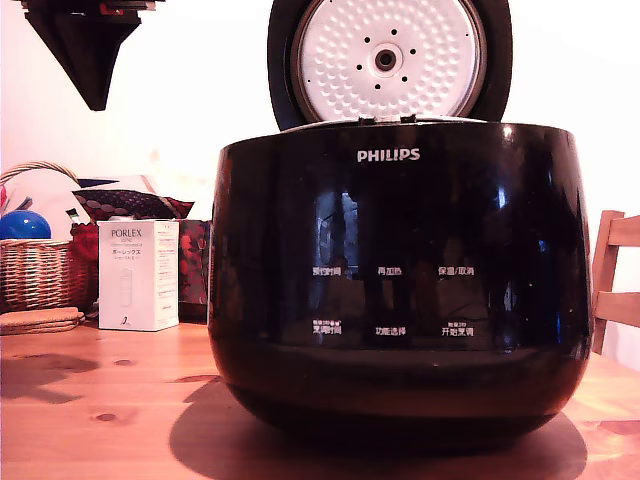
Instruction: Close the rice cooker by pressing the lid down with medium force
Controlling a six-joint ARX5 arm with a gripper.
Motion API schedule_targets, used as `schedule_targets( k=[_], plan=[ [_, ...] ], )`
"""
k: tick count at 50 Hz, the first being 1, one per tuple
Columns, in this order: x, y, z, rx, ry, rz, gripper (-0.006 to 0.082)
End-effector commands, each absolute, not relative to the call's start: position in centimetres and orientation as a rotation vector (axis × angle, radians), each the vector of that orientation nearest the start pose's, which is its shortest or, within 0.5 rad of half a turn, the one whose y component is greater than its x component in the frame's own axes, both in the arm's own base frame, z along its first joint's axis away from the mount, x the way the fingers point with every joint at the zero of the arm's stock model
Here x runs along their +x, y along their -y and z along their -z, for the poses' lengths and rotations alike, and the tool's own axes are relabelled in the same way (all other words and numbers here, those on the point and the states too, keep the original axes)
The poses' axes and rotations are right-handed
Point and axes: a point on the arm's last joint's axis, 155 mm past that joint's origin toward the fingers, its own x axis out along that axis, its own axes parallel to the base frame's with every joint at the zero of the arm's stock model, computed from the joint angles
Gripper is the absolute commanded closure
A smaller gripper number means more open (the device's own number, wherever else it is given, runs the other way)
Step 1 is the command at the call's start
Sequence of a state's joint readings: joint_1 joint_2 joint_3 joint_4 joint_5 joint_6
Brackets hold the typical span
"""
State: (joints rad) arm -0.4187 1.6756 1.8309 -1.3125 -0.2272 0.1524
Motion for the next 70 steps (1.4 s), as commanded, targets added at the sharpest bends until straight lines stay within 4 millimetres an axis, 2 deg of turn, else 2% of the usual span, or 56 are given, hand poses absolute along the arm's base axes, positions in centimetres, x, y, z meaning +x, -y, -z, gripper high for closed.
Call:
schedule_targets(
  k=[1, 15, 27, 37, 46, 56, 60, 70],
  plan=[
    [36.4, 10.7, -24.5, 0.466, -1.073, 0.235, 0.0787],
    [36.8, 10.7, -24.7, 0.461, -1.057, 0.23, 0.0787],
    [40.6, 10.7, -26.9, 0.367, -0.904, 0.216, 0.0787],
    [42.5, 13.3, -29.1, 0.184, -0.787, 0.398, 0.0787],
    [43.5, 16.6, -32.3, -0.012, -0.663, 0.587, 0.0787],
    [44.4, 19.5, -35.4, -0.123, -0.54, 0.745, 0.0787],
    [44.9, 20.8, -36.1, -0.207, -0.522, 0.799, 0.0787],
    [46.0, 23.7, -36.7, -0.275, -0.499, 0.922, 0.0787]
  ],
)
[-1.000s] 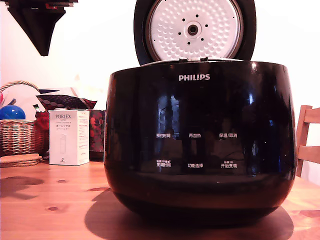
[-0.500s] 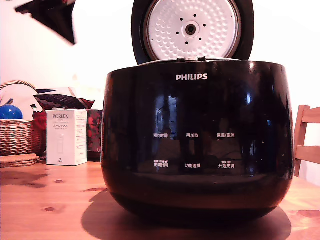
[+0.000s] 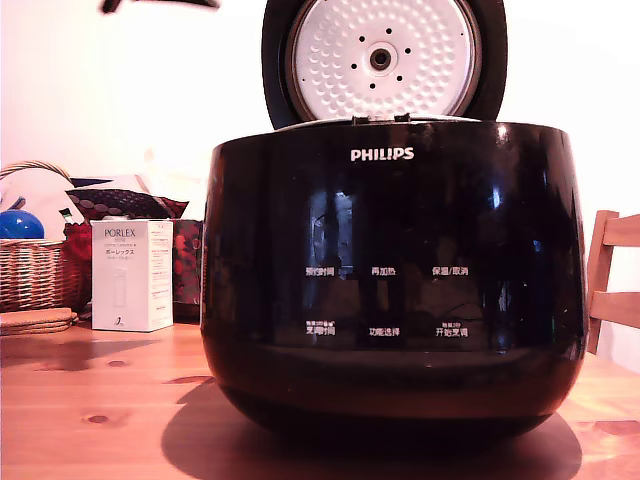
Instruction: Close the rice cooker by pressing the lid down with medium force
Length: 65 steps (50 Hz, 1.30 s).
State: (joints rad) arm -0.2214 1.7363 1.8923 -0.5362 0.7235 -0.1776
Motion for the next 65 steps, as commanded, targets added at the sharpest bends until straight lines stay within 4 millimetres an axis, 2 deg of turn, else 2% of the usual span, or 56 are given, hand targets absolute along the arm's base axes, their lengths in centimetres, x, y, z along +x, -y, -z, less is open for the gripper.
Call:
schedule_targets(
  k=[1, 12, 21, 32, 41, 52, 59, 65],
  plan=[
    [46.1, 24.0, -36.8, -0.291, -0.504, 0.93, 0.0787],
    [46.7, 27.9, -37.3, -0.346, -0.524, 1.058, 0.0787],
    [45.9, 31.0, -37.6, -0.349, -0.535, 1.134, 0.0787],
    [43.0, 34.2, -36.9, -0.358, -0.604, 1.24, 0.0787],
    [40.0, 35.0, -36.2, -0.391, -0.713, 1.336, 0.0787],
    [37.0, 34.1, -32.6, -0.407, -0.946, 1.311, 0.0787],
    [35.9, 33.6, -29.1, -0.279, -1.043, 1.207, 0.0787],
    [34.6, 33.7, -26.9, -0.142, -1.082, 1.166, 0.0787]
  ],
)
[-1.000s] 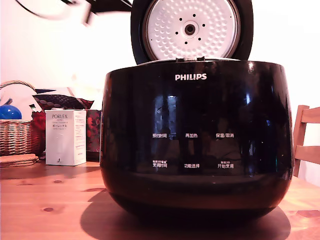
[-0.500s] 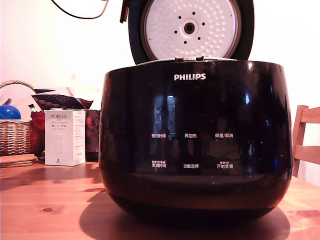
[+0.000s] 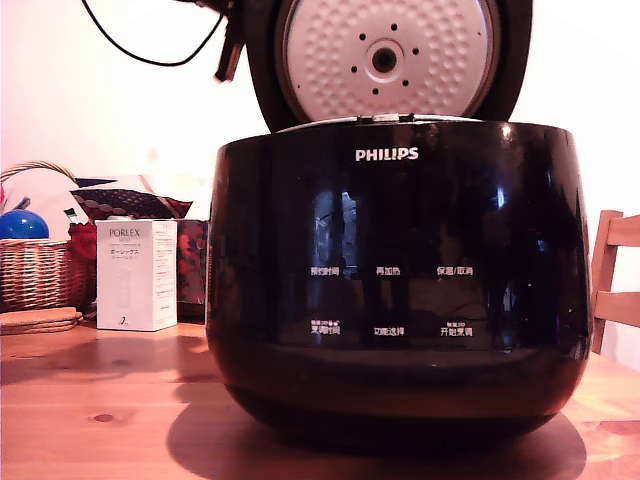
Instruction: Close the rice cooker by pressing the lid down with medium force
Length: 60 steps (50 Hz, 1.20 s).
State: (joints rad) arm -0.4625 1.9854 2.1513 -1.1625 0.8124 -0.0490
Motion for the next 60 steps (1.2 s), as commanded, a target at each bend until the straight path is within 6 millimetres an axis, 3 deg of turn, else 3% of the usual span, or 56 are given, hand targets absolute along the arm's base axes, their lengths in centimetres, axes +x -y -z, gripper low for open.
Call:
schedule_targets(
  k=[1, 19, 40, 51, 60],
  plan=[
    [34.4, 33.8, -26.6, -0.131, -1.092, 1.158, 0.0787],
    [30.7, 34.7, -23.2, 0.127, -1.182, 1.076, 0.0787],
    [31.2, 34.4, -28.6, 0.194, -0.891, 0.976, 0.0787],
    [30.2, 33.3, -26.8, 0.156, -0.859, 0.922, 0.0787],
    [29.5, 32.1, -26.5, 0.115, -0.818, 0.887, 0.0787]
  ],
)
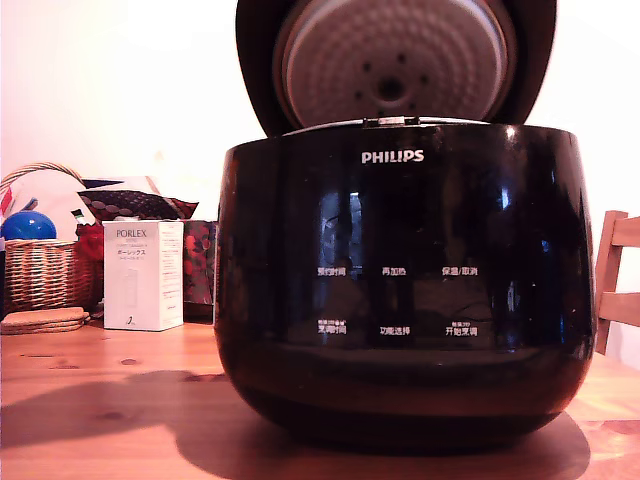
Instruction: Close the rice cooker by pressing the lid down with medium force
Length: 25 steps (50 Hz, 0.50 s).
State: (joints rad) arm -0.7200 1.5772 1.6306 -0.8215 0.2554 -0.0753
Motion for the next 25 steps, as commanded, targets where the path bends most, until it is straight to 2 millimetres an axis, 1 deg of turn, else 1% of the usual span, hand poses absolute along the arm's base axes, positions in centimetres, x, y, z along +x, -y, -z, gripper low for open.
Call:
schedule_targets(
  k=[1, 5, 12, 13, 19, 25],
  plan=[
    [29.6, 31.8, -26.4, 0.115, -0.814, 0.873, 0.0787],
    [29.7, 31.0, -26.0, 0.105, -0.787, 0.834, 0.0787],
    [29.8, 30.5, -26.4, 0.06, -0.7, 0.805, 0.0787],
    [29.7, 30.4, -26.2, 0.061, -0.691, 0.803, 0.0787],
    [29.1, 30.6, -25.8, 0.038, -0.653, 0.799, 0.0787],
    [28.4, 31.4, -25.3, 0.025, -0.639, 0.816, 0.0787]
  ],
)
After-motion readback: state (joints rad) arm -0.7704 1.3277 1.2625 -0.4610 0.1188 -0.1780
